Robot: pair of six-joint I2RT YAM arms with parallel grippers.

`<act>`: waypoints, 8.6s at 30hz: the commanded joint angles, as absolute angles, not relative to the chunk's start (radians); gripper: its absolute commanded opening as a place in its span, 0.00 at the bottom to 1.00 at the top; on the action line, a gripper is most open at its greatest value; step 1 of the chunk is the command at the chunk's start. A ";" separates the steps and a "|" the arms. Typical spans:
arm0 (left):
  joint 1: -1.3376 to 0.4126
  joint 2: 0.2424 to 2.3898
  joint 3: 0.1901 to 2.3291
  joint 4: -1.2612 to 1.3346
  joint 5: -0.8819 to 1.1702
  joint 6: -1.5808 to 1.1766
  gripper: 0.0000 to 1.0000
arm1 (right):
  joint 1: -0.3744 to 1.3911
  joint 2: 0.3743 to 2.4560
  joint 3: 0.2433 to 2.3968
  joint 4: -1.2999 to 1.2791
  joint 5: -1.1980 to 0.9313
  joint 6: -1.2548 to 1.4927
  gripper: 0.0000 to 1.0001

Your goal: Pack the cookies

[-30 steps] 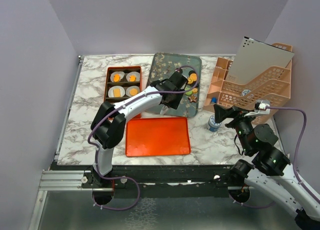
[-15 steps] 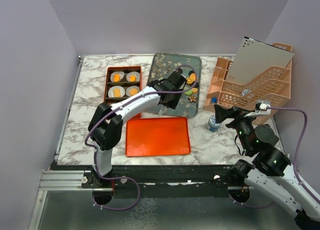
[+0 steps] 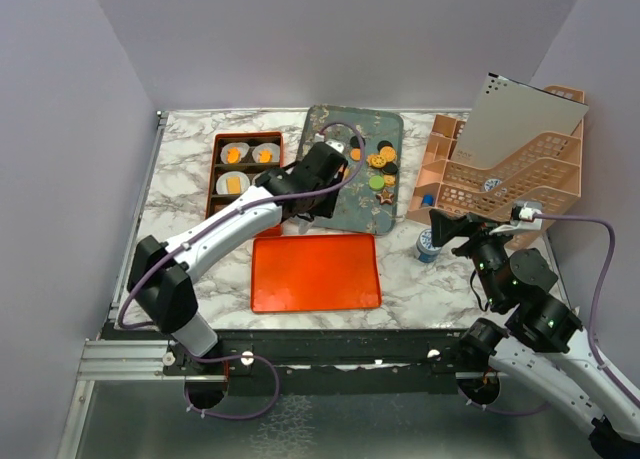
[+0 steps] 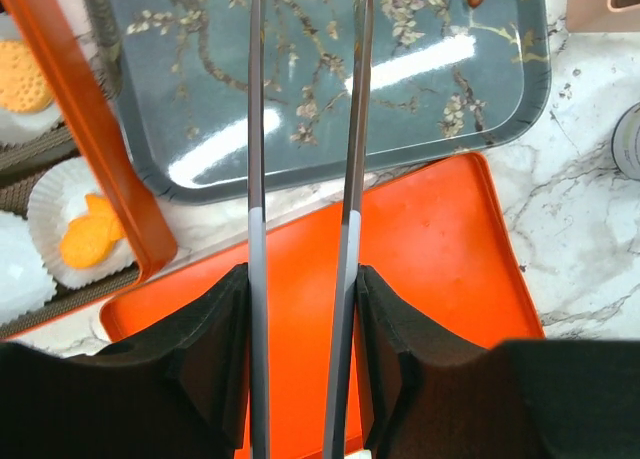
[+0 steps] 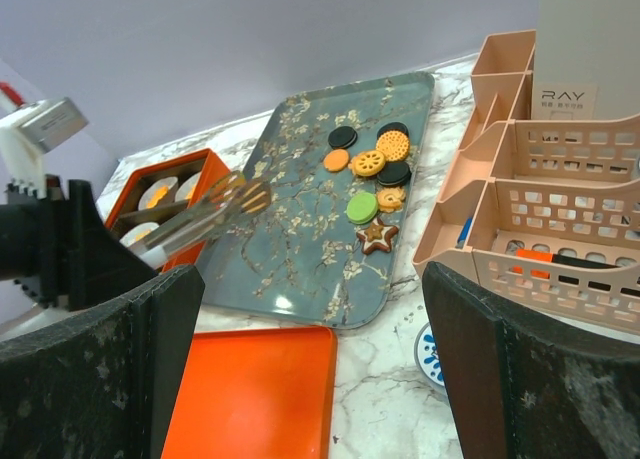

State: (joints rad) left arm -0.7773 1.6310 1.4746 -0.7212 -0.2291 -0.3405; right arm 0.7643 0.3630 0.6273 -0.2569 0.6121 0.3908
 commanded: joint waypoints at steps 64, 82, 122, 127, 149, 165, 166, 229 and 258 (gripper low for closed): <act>-0.236 1.260 1.097 -0.979 -0.197 -0.352 0.07 | 0.765 0.457 0.618 -0.155 0.555 0.334 1.00; -0.234 1.238 1.085 -0.979 -0.141 -0.353 0.10 | 0.765 0.465 0.615 -0.148 0.548 0.348 1.00; -0.177 1.143 1.171 -0.821 -0.391 -0.343 0.53 | 0.765 0.523 0.669 -0.168 0.497 0.283 1.00; -0.083 1.144 1.106 -0.653 -0.432 -0.360 0.54 | 0.765 0.506 0.658 -0.163 0.467 0.263 1.00; 0.183 1.279 0.701 -0.260 -0.311 -0.377 0.58 | 0.765 0.382 0.608 -0.143 0.383 0.240 1.00; 0.184 1.296 0.651 -0.367 -0.301 -0.500 0.78 | 0.765 0.452 0.635 -0.154 0.300 0.205 1.00; 0.184 1.293 0.655 -0.377 -0.306 -0.501 0.79 | 0.765 0.468 0.639 -0.156 0.287 0.203 1.00; -0.526 0.567 0.680 -0.481 -0.757 -0.379 0.99 | 1.346 2.060 1.474 -0.838 0.216 -0.080 0.33; -0.531 0.636 0.767 -0.608 -0.535 -0.592 0.99 | 1.322 1.663 1.317 -0.596 0.185 -0.020 0.00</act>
State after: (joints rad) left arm -0.5259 0.6266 0.7292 -0.5541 -0.6491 -0.4984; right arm 1.3460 1.7523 1.3502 -0.7025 0.1894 -0.0513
